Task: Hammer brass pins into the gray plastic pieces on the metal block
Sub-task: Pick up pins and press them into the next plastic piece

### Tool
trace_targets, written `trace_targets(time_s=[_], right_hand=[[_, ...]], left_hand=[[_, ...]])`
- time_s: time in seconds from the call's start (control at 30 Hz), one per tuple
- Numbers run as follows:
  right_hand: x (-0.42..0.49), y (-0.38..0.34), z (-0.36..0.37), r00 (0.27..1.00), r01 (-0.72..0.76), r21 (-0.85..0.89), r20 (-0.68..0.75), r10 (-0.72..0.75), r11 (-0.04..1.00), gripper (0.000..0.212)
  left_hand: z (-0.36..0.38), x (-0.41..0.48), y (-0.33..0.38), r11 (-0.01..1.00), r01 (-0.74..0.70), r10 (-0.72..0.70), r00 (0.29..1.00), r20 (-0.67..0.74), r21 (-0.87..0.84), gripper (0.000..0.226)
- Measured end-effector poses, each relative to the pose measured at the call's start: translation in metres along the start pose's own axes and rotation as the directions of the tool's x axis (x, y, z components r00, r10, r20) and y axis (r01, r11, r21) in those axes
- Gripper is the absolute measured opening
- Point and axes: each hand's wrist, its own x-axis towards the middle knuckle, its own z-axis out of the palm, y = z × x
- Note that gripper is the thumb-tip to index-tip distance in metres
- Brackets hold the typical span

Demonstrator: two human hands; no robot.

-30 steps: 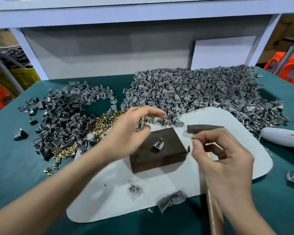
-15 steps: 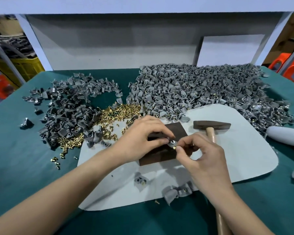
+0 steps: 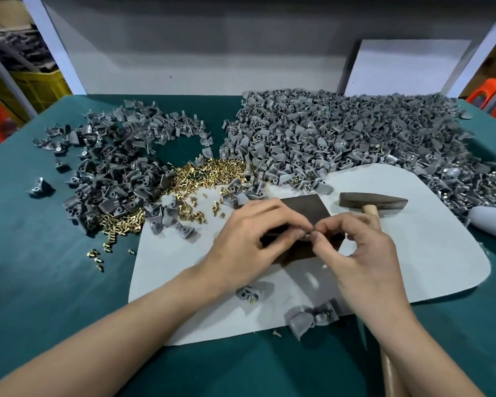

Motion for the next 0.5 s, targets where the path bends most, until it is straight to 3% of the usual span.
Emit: trace_targets(time_s=[0.1, 0.23, 0.37, 0.5], right_hand=[[0.0006, -0.0004, 0.0025, 0.999, -0.054, 0.003, 0.000, 0.054, 0.999, 0.015], [-0.0009, -0.0026, 0.0049, 1.000, -0.024, -0.049, 0.004, 0.024, 0.998, 0.015], [-0.0004, -0.0020, -0.0002, 0.998, 0.020, -0.067, -0.060, -0.024, 0.998, 0.008], [0.0010, -0.0039, 0.0022, 0.993, 0.084, -0.229, -0.061, -0.100, 0.970, 0.005]], left_hand=[[0.0035, -0.0028, -0.0018, 0.998, -0.035, 0.036, 0.999, -0.021, 0.061, 0.018], [0.0074, -0.0065, -0.0021, 0.990, 0.044, -0.038, 0.998, -0.048, 0.134, 0.025], [0.0083, -0.0084, 0.0002, 0.988, 0.140, -0.135, 0.989, -0.065, 0.068, 0.028], [0.0083, -0.0088, 0.0012, 0.987, 0.159, -0.157, 0.985, -0.069, 0.022, 0.031]])
